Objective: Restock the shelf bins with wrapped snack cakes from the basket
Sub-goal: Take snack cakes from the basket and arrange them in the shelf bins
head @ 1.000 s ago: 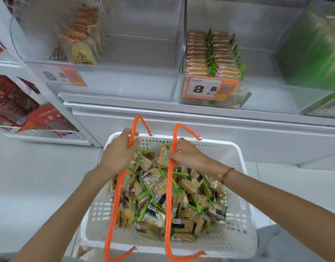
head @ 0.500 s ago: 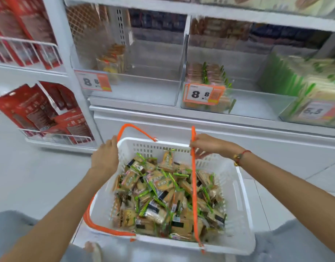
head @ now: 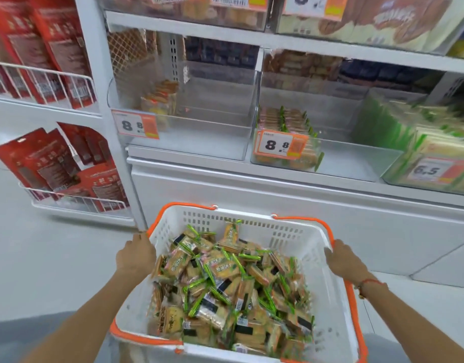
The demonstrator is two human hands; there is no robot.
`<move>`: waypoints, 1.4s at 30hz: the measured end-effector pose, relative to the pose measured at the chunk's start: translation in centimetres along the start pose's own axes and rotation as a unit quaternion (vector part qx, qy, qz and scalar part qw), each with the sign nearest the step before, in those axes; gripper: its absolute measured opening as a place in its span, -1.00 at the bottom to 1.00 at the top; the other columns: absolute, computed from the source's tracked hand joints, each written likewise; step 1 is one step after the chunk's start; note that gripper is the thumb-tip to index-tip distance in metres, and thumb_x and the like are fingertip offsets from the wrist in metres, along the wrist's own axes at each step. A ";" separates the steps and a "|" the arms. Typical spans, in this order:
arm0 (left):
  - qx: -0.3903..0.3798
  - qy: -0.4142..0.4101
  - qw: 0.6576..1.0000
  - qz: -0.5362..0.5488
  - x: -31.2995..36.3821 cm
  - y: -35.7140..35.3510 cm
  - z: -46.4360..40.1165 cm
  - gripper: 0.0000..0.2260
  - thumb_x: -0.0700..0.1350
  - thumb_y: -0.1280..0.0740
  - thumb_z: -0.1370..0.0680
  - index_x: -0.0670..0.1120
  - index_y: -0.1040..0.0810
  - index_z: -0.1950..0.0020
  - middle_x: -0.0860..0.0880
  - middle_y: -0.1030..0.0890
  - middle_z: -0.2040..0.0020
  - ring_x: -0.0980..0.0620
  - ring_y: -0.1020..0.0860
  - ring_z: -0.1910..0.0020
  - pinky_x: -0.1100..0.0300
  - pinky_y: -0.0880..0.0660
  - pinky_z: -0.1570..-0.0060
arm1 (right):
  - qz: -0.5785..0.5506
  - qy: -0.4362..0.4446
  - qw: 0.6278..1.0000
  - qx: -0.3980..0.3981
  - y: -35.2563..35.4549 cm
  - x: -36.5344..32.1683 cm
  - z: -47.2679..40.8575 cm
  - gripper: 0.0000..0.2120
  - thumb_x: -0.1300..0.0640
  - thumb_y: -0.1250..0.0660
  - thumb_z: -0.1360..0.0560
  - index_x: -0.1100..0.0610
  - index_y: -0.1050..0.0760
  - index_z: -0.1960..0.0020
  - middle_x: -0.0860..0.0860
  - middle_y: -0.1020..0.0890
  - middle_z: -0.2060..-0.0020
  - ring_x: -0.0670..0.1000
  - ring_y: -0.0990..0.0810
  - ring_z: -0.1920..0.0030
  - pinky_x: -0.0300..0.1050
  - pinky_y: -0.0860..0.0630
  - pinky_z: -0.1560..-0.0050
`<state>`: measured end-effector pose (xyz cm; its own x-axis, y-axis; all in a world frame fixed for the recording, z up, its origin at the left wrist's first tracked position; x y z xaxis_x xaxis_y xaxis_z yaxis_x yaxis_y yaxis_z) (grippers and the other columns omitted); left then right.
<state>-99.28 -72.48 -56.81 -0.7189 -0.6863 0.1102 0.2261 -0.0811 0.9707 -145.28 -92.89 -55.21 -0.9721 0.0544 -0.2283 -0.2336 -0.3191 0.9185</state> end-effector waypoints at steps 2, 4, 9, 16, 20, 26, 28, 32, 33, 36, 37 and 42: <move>0.027 -0.020 0.999 0.017 0.8 0.0 -1.3 -0.69 -0.08 -0.05 -0.66 -0.15 -0.26 -0.38 -0.13 -0.41 -0.29 -0.14 -0.46 -0.21 -0.01 -0.44 -0.01 | 0.012 -0.008 0.999 0.030 -2.1 -0.3 -0.2 -0.54 0.02 -0.05 -0.65 0.25 -0.13 -0.44 0.25 -0.36 -0.27 0.30 -0.45 -0.25 0.10 -0.40 -0.17; 0.041 -0.033 0.999 0.010 1.4 -0.2 -2.7 -0.67 -0.06 -0.03 -0.67 -0.13 -0.24 -0.41 -0.12 -0.41 -0.29 -0.15 -0.50 -0.17 -0.01 -0.44 0.05 | 0.069 0.017 0.995 0.062 -2.9 -0.7 -0.4 -0.49 0.09 -0.06 -0.64 0.24 0.01 -0.51 0.19 -0.38 -0.22 0.22 -0.55 -0.11 0.05 -0.47 0.04; 0.048 -0.002 0.999 -0.001 1.2 -1.6 -5.3 -0.68 -0.02 0.04 -0.68 -0.16 -0.29 -0.33 -0.15 -0.57 -0.08 -0.23 -0.58 -0.02 0.02 -0.39 0.13 | 0.054 0.029 0.993 0.098 -3.2 0.3 -2.8 -0.36 0.36 -0.12 -0.52 0.16 0.05 -0.53 0.16 -0.42 -0.11 0.09 -0.33 0.42 -0.06 -0.28 0.37; 0.096 0.024 0.994 0.051 1.4 -1.5 -4.6 -0.72 -0.04 0.02 -0.67 -0.21 -0.35 -0.13 -0.21 -0.54 -0.06 -0.30 -0.57 0.03 0.01 -0.30 0.20 | 0.081 0.036 0.991 0.098 -2.8 -0.2 -3.6 -0.34 0.33 -0.11 -0.55 0.18 0.12 -0.55 0.14 -0.42 -0.15 0.05 -0.30 0.41 -0.09 -0.22 0.43; 0.068 0.047 0.994 0.065 1.5 -1.9 -5.2 -0.74 -0.08 -0.01 -0.67 -0.23 -0.35 -0.19 -0.21 -0.49 -0.18 -0.27 -0.51 -0.10 -0.04 -0.35 0.14 | 0.064 0.010 0.994 0.083 -2.8 -1.1 -3.8 -0.34 0.29 -0.15 -0.54 0.16 0.09 -0.53 0.16 -0.43 -0.16 0.16 -0.50 0.11 -0.05 -0.36 0.23; 0.122 -0.077 0.988 0.058 6.0 -0.2 -4.4 -0.56 -0.10 -0.24 -0.56 -0.21 -0.32 -0.42 -0.19 -0.33 -0.43 -0.18 -0.29 -0.39 -0.04 -0.25 -0.33 | 0.047 0.141 0.966 0.210 0.1 -6.9 -3.1 -0.58 0.32 -0.26 -0.46 0.20 -0.40 -0.32 0.20 -0.48 -0.24 0.21 -0.47 -0.20 0.08 -0.44 -0.19; 0.075 -0.176 0.977 0.091 9.8 -0.9 -3.2 -0.63 0.02 -0.15 -0.58 -0.13 -0.46 -0.31 -0.14 -0.46 -0.34 -0.13 -0.42 -0.28 -0.02 -0.36 -0.29 | -0.008 0.225 0.970 0.093 -2.4 -11.3 -2.0 -0.71 0.28 -0.23 -0.52 0.14 -0.51 -0.21 0.12 -0.55 -0.20 0.12 -0.52 -0.18 0.00 -0.46 -0.22; -0.166 -0.291 0.940 0.064 14.8 -7.2 0.3 -0.48 0.28 -0.07 -0.58 0.11 -0.25 -0.49 0.01 -0.25 -0.50 -0.05 -0.30 -0.43 -0.10 -0.31 -0.37 | 0.049 0.271 0.926 -0.258 -12.1 -16.9 2.8 -0.53 0.17 -0.22 -0.55 0.15 -0.29 -0.44 0.11 -0.36 -0.40 0.06 -0.49 -0.20 -0.15 -0.45 -0.16; -0.201 -0.293 0.934 0.032 14.9 -8.3 0.8 -0.45 0.32 -0.04 -0.57 0.13 -0.21 -0.51 0.01 -0.21 -0.52 -0.06 -0.29 -0.44 -0.11 -0.29 -0.39 | 0.086 0.277 0.920 -0.264 -13.0 -17.2 3.2 -0.46 0.14 -0.23 -0.54 0.16 -0.21 -0.49 0.14 -0.30 -0.44 0.11 -0.39 -0.33 -0.09 -0.40 -0.27; -0.257 -0.271 0.925 0.067 14.9 -8.9 0.6 -0.45 0.30 -0.13 -0.56 0.08 -0.27 -0.48 -0.02 -0.27 -0.49 -0.05 -0.33 -0.40 -0.03 -0.29 -0.39 | 0.105 0.296 0.932 -0.183 -11.5 -17.5 2.2 -0.55 0.14 -0.25 -0.53 0.11 -0.33 -0.41 0.12 -0.44 -0.33 0.13 -0.43 -0.30 -0.12 -0.40 -0.17; -0.280 -0.265 0.919 0.090 15.1 -8.8 0.4 -0.46 0.27 -0.18 -0.55 0.04 -0.31 -0.46 -0.03 -0.31 -0.46 -0.04 -0.36 -0.37 0.02 -0.32 -0.36 | 0.105 0.304 0.932 -0.169 -10.9 -17.2 1.7 -0.61 0.14 -0.26 -0.53 0.06 -0.40 -0.36 0.08 -0.50 -0.26 0.10 -0.48 -0.24 -0.14 -0.42 -0.09; -0.308 -0.233 0.918 0.086 16.8 -7.8 -0.3 -0.50 0.10 -0.33 -0.53 -0.08 -0.38 -0.41 -0.04 -0.46 -0.31 -0.01 -0.47 -0.20 0.16 -0.41 -0.16 | 0.021 0.285 0.936 -0.205 -8.5 -16.4 -0.2 -0.81 0.05 -0.22 -0.60 0.02 -0.57 -0.13 0.03 -0.60 -0.09 0.09 -0.57 -0.07 -0.15 -0.44 0.00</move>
<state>-112.92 -83.66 -62.58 -0.8080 -0.3556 0.4698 0.5892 -0.4922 0.6408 -127.39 -91.22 -59.37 -0.7831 -0.4423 -0.4371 -0.0529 -0.6530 0.7555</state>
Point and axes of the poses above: each hand's wrist, its own z-axis away from the middle knuckle, its own y-axis out of the back of the hand, x = y × z, the point moved 10 cm from there along -z, towards the middle knuckle
